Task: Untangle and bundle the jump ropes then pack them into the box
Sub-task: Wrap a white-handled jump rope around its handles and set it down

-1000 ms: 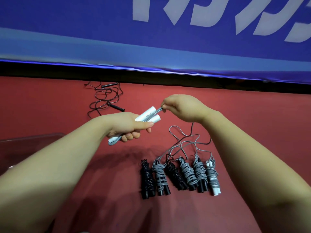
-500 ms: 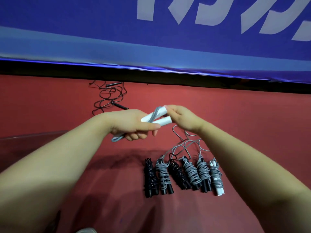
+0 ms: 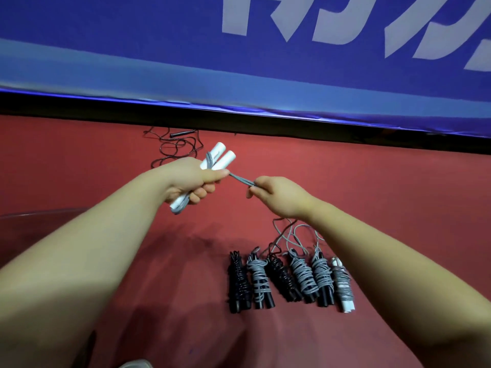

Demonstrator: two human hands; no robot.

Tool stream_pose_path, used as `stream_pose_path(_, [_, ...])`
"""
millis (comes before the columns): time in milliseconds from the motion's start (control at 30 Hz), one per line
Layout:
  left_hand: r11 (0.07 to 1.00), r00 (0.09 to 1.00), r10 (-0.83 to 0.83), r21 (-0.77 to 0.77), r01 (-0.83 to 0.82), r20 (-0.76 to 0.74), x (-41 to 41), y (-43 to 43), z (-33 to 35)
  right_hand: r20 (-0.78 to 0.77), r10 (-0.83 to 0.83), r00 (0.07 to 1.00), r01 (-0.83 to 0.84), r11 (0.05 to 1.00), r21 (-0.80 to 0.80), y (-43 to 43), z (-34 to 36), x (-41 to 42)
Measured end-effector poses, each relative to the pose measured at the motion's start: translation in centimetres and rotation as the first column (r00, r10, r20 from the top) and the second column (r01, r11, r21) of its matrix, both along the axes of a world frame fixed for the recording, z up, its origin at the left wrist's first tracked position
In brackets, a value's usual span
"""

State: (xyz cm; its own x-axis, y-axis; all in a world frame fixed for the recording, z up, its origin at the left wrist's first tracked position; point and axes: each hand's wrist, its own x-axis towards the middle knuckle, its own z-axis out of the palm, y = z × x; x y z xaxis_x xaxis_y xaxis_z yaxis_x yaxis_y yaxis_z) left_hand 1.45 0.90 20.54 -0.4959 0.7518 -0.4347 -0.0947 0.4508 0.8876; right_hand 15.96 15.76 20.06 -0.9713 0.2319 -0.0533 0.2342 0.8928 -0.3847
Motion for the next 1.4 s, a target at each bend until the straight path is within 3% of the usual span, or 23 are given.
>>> stream_pose_path(67, [0.996,0.989,-0.033,-0.084,0.021,-0.147,-0.1,0.1,-0.5,0.039,0.030,0.999,-0.038,0.967,0.250,-0.4,0.9,0.0])
stream_pose_path(167, [0.968,0.902,-0.157,-0.245,0.058,-0.403,0.5,0.9,-1.0,0.017,0.121,0.992,-0.108,0.801,0.589,-1.3,2.3,-0.2])
stream_pose_path(233, [0.933,0.843,-0.266,-0.345,0.102,-0.469,1.3,1.2,-1.3,0.011,0.206,0.978,-0.160,0.722,0.673,-1.6,3.5,-0.6])
stream_pose_path(367, [0.816,0.737,-0.522,-0.502,0.286,-0.429,2.3,1.2,-1.8,0.047,0.332,0.942,-0.259,0.630,0.732,-1.2,5.1,-1.3])
stream_pose_path(467, [0.715,0.641,-0.664,-0.578,0.395,-0.384,2.9,0.9,-1.5,0.083,0.477,0.875,-0.408,0.633,0.658,-0.4,4.9,-1.5])
stream_pose_path(567, [0.667,0.637,-0.721,-0.522,0.531,-0.274,3.9,0.3,-0.9,0.005,0.626,0.779,-0.489,0.603,0.631,0.3,4.6,-1.2])
stream_pose_path(667, [0.699,0.705,-0.693,-0.380,0.605,-0.151,4.4,-0.7,0.3,-0.170,0.616,0.769,-0.384,0.658,0.647,1.7,3.7,-0.7])
stream_pose_path(800, [0.795,0.805,-0.592,-0.198,0.574,-0.042,4.8,-1.0,2.1,-0.327,0.455,0.828,-0.213,0.796,0.567,2.7,0.4,0.8])
stream_pose_path(900, [0.865,0.863,-0.497,-0.118,0.487,-0.085,5.1,-0.3,2.8,-0.399,0.166,0.902,-0.054,0.959,0.277,1.4,-2.5,1.5])
stream_pose_path(967, [0.921,0.920,-0.390,-0.022,0.390,-0.034,4.8,0.0,2.8,-0.289,-0.006,0.957,0.008,1.000,0.009,0.4,-3.6,1.4])
stream_pose_path(1033, [0.957,0.957,-0.290,0.021,0.289,0.014,4.2,0.1,2.6,-0.189,-0.068,0.980,0.006,0.951,-0.310,-0.2,-4.0,0.9])
stream_pose_path(1100, [0.979,0.974,-0.198,0.064,0.192,0.108,3.3,0.0,2.1,-0.135,-0.142,0.981,0.064,0.883,-0.466,-0.6,-3.6,0.5])
stream_pose_path(1233, [0.981,0.923,-0.090,0.192,0.018,0.374,1.9,-0.5,1.9,-0.104,-0.191,0.976,0.140,0.916,-0.377,-0.5,-3.3,0.4])
stream_pose_path(1300, [0.972,0.928,-0.085,0.236,-0.003,0.363,1.8,-0.7,1.8,-0.114,-0.139,0.984,0.100,0.950,-0.295,-0.7,-3.4,0.6])
stream_pose_path(1400, [0.976,0.977,-0.041,0.218,-0.006,0.211,1.8,-0.5,1.2,-0.082,-0.098,0.992,0.082,0.982,-0.171,-1.3,-3.2,0.6])
